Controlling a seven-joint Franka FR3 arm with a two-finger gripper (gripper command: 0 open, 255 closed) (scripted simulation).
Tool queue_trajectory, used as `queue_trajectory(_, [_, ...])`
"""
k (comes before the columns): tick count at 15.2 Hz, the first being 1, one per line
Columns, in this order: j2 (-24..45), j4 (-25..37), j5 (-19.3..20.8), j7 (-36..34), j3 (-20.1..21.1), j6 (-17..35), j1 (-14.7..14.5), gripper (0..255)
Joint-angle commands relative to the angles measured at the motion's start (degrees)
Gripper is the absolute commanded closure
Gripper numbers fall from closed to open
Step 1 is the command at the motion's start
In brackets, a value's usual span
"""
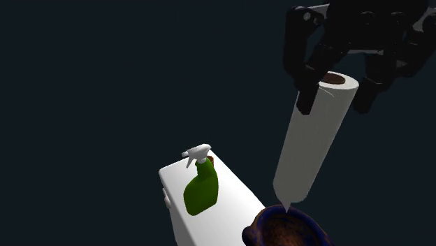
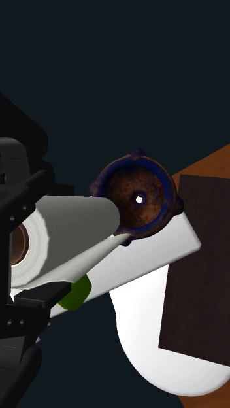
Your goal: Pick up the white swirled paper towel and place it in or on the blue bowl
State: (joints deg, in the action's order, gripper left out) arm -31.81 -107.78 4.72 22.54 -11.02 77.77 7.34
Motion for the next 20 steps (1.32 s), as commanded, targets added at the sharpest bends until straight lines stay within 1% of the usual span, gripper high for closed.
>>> queue_trajectory(1, [0.8,3.1,1.0,3.0,-2.2,-2.1,0.5,255])
queue_trajectory(20, [-5.5,-16.9,2.3,2.2,-2.7,11.6,1.4,255])
